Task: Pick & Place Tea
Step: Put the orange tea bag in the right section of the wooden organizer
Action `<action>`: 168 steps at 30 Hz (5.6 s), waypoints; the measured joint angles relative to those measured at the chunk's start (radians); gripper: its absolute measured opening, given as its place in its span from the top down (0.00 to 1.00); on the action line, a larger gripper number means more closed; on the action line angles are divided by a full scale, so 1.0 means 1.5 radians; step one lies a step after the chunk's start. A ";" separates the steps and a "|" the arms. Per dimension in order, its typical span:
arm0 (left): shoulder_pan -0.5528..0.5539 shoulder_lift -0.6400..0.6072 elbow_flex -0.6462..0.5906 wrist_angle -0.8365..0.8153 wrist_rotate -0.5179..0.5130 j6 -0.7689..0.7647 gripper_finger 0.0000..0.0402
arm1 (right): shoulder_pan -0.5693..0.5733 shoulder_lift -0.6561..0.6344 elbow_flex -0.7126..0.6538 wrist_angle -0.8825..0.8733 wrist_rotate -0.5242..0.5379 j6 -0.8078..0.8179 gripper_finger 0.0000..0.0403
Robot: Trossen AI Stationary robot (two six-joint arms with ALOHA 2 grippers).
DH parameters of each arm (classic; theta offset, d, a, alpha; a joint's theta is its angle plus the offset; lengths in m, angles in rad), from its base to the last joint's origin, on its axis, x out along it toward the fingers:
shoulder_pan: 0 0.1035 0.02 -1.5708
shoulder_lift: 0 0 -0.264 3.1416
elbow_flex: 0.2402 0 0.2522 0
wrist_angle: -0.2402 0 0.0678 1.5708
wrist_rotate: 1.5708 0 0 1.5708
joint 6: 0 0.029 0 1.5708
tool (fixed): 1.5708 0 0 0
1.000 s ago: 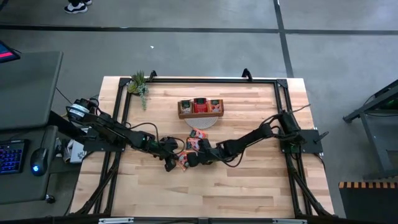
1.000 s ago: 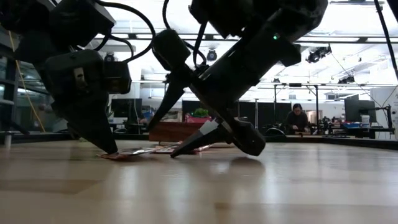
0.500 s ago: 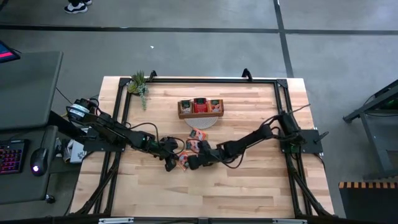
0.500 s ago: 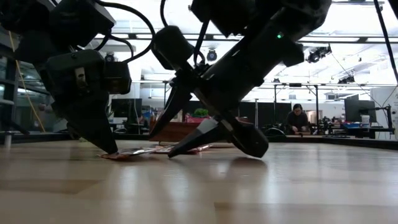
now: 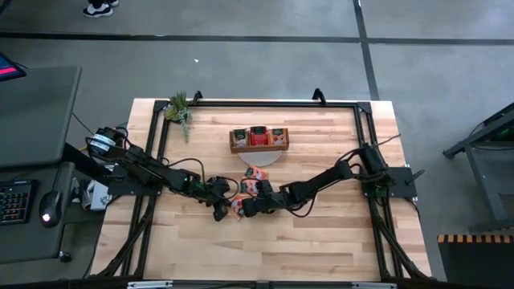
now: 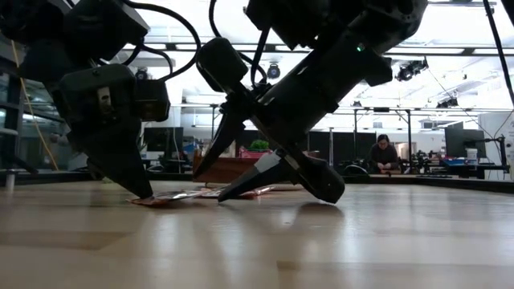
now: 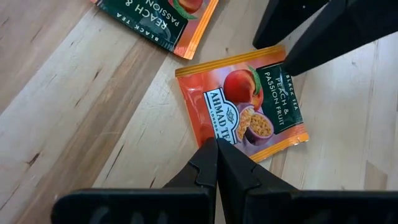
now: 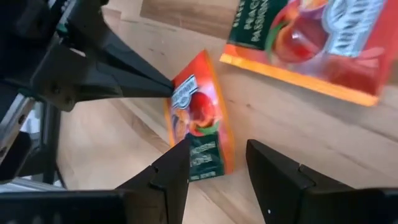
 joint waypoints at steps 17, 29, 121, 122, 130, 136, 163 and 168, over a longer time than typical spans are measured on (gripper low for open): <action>0.000 0.000 0.000 0.005 -0.001 0.003 1.00 | 0.013 0.038 0.009 0.076 -0.043 0.008 0.62; 0.000 0.000 0.000 0.005 -0.001 0.005 1.00 | 0.025 0.038 0.009 0.063 -0.067 0.010 0.62; 0.369 -0.132 0.395 -0.370 0.211 0.326 1.00 | -0.239 -0.122 0.659 -1.164 -0.134 -1.050 1.00; 0.376 -0.134 0.399 -0.376 0.210 0.330 1.00 | -0.242 -0.106 0.681 -1.163 -0.132 -1.057 1.00; 0.421 -0.166 0.409 -0.405 0.220 0.330 1.00 | -0.261 -0.048 0.748 -1.165 -0.110 -1.136 1.00; 0.420 -0.166 0.407 -0.362 0.214 0.335 0.98 | -0.276 -0.048 0.748 -1.164 -0.094 -1.145 1.00; 0.397 -0.029 0.646 -0.506 0.230 0.464 0.36 | -0.279 -0.042 0.747 -1.109 -0.083 -1.156 1.00; 0.392 -0.019 0.654 -0.505 0.223 0.466 0.36 | -0.283 -0.042 0.747 -1.122 -0.066 -1.147 1.00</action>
